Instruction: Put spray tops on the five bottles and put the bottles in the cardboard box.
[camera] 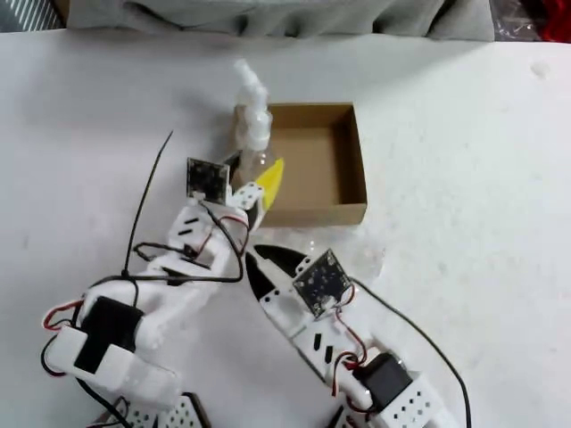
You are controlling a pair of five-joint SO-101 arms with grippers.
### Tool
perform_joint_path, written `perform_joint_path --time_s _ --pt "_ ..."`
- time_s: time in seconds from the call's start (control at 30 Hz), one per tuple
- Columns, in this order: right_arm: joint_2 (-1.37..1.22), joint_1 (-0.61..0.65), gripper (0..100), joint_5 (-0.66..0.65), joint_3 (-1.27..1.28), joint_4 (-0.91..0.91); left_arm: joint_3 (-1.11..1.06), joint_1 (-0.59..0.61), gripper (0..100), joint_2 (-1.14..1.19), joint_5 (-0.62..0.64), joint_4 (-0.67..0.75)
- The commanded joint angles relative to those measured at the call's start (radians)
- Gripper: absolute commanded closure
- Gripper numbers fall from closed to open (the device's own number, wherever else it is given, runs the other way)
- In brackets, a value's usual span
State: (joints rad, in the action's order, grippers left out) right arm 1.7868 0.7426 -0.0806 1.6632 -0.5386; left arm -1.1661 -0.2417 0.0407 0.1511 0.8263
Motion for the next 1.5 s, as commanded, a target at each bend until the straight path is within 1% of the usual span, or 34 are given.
perform_joint_path --time_s 0.0,0.27,0.33,0.47,0.53,1.2,1.37,1.47 --pt "0.012 -0.007 98.4 -0.011 0.006 0.005 0.002 0.004 79 -0.01 0.011 0.034" --pt "0.012 -0.007 98.4 -0.011 0.006 0.004 -0.008 0.001 79 -0.01 0.003 0.034" --pt "0.012 -0.007 98.4 -0.011 0.006 0.004 -0.008 0.004 76 -0.01 0.003 0.031" --pt "0.012 -0.007 98.4 -0.011 0.006 0.004 -0.012 0.004 68 -0.01 0.009 0.028" --pt "0.012 -0.007 98.4 -0.011 0.006 0.004 -0.017 0.004 66 -0.01 0.009 0.028" --pt "0.01 -0.005 98.4 -0.012 0.006 0.004 -0.018 0.025 65 -0.015 0.003 0.031" --pt "0.008 -0.005 98.4 -0.012 0.006 0.004 -0.103 0.019 66 -0.153 0.003 0.011" --pt "0.008 -0.005 98.4 -0.012 0.006 0.004 -0.14 0.018 66 -0.28 0.003 -0.11"
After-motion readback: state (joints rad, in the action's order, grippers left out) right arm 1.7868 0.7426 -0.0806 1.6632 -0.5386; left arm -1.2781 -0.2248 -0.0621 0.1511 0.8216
